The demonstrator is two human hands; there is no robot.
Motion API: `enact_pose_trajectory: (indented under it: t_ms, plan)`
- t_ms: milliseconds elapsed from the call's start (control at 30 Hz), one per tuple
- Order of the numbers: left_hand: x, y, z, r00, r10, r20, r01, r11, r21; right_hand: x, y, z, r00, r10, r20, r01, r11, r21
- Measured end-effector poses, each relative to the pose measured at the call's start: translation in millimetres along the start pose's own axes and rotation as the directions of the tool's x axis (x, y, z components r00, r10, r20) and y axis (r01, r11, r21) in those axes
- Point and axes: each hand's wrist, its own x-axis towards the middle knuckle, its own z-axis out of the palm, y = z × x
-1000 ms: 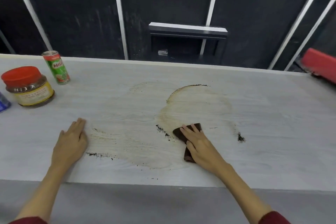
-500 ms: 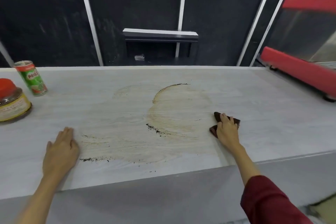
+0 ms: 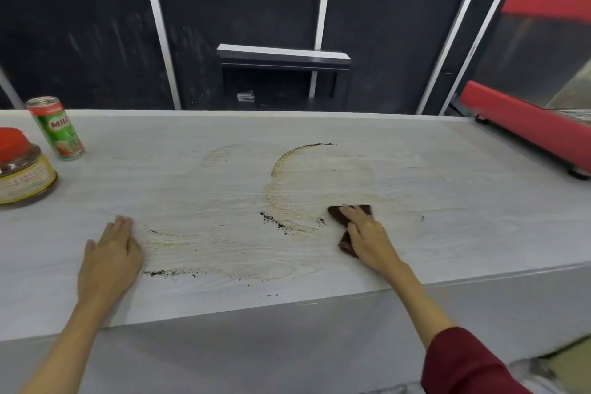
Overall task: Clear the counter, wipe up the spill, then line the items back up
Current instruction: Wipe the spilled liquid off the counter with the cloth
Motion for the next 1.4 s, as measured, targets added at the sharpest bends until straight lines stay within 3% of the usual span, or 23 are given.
enact_pose_trajectory:
  t_ms: [133, 267, 367, 500, 600, 700, 833, 1000, 1133, 1267, 1400]
  plan:
    - [3, 4, 0, 1.0, 0.017, -0.009, -0.017, 1.0, 0.017, -10, 59, -44, 0.941, 0.262, -0.214, -0.285, 0.955, -0.08]
    - [-3, 11, 0, 1.0, -0.008, 0.003, 0.008, 1.0, -0.003, 19, 64, -58, 0.933, 0.327, -0.152, -0.338, 0.94, -0.05]
    - [-5, 13, -1, 1.0, -0.021, -0.004, 0.021, 0.999, -0.024, 48, 39, -37, 0.965, 0.25, -0.075, -0.256, 0.964, -0.075]
    - [-5, 12, -3, 0.999, -0.046, 0.003, 0.047, 0.998, -0.033, 66, -35, 21, 0.998, 0.013, 0.057, -0.01, 0.999, -0.046]
    - [-5, 12, -4, 0.999, -0.047, 0.0, 0.047, 0.998, -0.038, 56, -97, 66, 0.965, -0.195, 0.174, 0.203, 0.979, -0.028]
    - [-6, 10, -5, 0.999, -0.041, 0.009, 0.042, 0.998, -0.045, 28, -124, 85, 0.906, -0.327, 0.27, 0.326, 0.944, 0.05]
    - [-6, 7, -6, 0.999, -0.029, 0.021, 0.031, 0.997, -0.074, -3, -92, 60, 0.897, -0.348, 0.274, 0.339, 0.937, 0.081]
    - [-6, 7, -4, 1.0, -0.007, 0.028, 0.009, 0.997, -0.071, 15, -32, 20, 0.994, -0.077, 0.079, 0.079, 0.997, -0.02]
    - [-6, 6, -5, 0.998, 0.006, 0.057, 0.0, 0.995, -0.098, 71, -49, 31, 0.992, 0.001, 0.124, 0.007, 0.998, -0.061]
    - [-4, -6, -15, 0.991, 0.055, 0.119, -0.036, 0.987, -0.157, 108, -111, 71, 0.952, -0.138, 0.275, 0.148, 0.989, -0.016]
    - [-6, -15, -21, 0.987, 0.096, 0.125, -0.079, 0.988, -0.133, 86, -154, 101, 0.794, -0.371, 0.481, 0.372, 0.923, 0.099]
